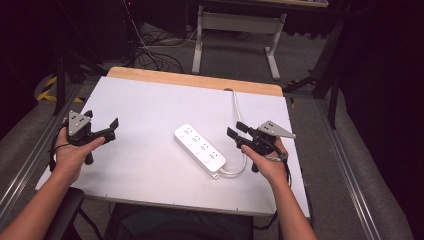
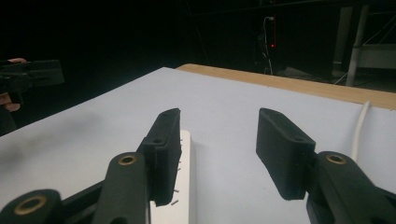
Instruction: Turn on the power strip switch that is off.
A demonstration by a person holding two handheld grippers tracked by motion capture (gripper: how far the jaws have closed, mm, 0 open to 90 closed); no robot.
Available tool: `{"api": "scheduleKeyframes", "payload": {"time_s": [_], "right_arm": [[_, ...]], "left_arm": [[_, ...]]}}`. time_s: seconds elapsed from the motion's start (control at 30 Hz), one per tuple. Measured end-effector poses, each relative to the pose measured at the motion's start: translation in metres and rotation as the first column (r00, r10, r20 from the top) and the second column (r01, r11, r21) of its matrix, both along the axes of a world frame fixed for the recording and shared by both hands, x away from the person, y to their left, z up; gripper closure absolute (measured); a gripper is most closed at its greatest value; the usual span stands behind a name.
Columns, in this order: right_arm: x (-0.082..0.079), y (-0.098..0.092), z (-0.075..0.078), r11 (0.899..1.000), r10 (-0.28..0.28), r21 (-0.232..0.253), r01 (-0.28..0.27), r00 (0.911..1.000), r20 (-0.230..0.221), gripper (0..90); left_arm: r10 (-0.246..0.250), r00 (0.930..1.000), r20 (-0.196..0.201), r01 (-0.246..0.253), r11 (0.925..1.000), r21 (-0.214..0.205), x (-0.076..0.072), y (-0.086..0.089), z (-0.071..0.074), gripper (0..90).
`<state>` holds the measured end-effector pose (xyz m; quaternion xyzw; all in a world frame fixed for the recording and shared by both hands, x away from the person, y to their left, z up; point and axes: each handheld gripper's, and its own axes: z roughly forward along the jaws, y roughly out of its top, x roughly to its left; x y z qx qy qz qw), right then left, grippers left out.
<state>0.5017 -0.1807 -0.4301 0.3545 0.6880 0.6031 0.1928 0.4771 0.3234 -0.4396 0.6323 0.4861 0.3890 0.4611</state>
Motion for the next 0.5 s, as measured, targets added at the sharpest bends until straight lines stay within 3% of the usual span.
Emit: {"api": "scheduleKeyframes", "payload": {"time_s": [0.1,0.13,0.17,0.23,0.33,0.5], "right_arm": [[0.0007,-0.0016,-0.0015,1.000,-0.004,-0.024,0.005,0.9996,0.029,33.2],[0.0003,-0.0022,-0.0033,0.998,0.034,-0.062,-0.032,0.9988,0.034,21.3],[0.0002,-0.0024,-0.0043,0.994,0.075,-0.074,-0.074,0.9972,0.004,12.7],[0.0007,-0.0002,-0.0068,0.996,0.066,-0.057,-0.066,0.9977,0.010,14.9],[0.0007,0.0024,-0.0054,0.997,0.054,-0.062,-0.051,0.9969,0.057,11.7],[0.0004,0.0014,-0.0054,0.997,0.066,-0.053,-0.064,0.9971,0.039,11.4]], "left_arm": [[0.000,1.0000,-0.002,0.000,1.0000,0.001,-0.0001,0.0000,0.0000,10.7],[0.000,1.0000,-0.002,0.000,1.0000,0.001,-0.0001,0.0000,0.0000,10.7],[0.000,1.0000,-0.004,0.000,1.0000,-0.001,-0.0001,0.0001,0.0000,10.8],[0.003,1.0000,-0.004,-0.003,1.0000,0.001,-0.0001,0.0006,0.0001,10.7],[0.003,1.0000,-0.003,-0.003,1.0000,-0.001,-0.0004,0.0003,-0.0001,10.7],[0.007,1.0000,-0.001,-0.007,1.0000,-0.002,-0.0005,0.0007,-0.0003,10.7]]}}
